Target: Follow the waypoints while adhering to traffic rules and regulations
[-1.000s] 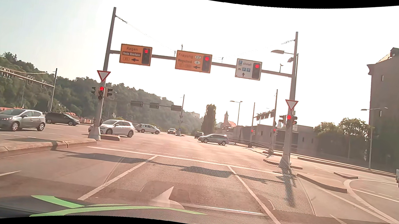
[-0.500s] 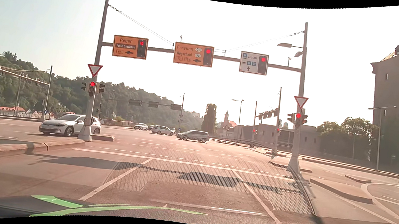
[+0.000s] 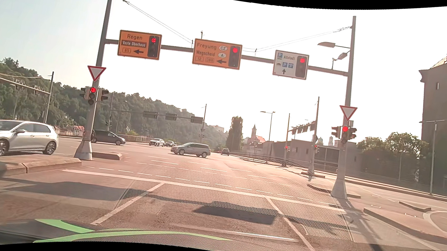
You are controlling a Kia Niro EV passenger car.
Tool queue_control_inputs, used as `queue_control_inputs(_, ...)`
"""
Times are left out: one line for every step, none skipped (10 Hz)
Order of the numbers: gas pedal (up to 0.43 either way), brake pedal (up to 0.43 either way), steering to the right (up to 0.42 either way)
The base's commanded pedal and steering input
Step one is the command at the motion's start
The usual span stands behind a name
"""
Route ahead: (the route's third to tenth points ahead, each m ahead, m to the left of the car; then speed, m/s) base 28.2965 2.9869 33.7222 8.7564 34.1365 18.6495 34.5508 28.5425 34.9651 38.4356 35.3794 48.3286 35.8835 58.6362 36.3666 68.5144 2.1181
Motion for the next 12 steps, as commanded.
queue_control_inputs(0.000, 0.091, -0.003)
queue_control_inputs(0.000, 0.091, -0.002)
queue_control_inputs(0.000, 0.091, -0.002)
queue_control_inputs(0.000, 0.091, -0.002)
queue_control_inputs(0.000, 0.091, -0.002)
queue_control_inputs(0.000, 0.091, -0.002)
queue_control_inputs(0.000, 0.091, -0.002)
queue_control_inputs(0.000, 0.098, -0.002)
queue_control_inputs(0.000, 0.098, -0.002)
queue_control_inputs(0.000, 0.098, -0.002)
queue_control_inputs(0.000, 0.098, -0.002)
queue_control_inputs(0.000, 0.104, -0.002)
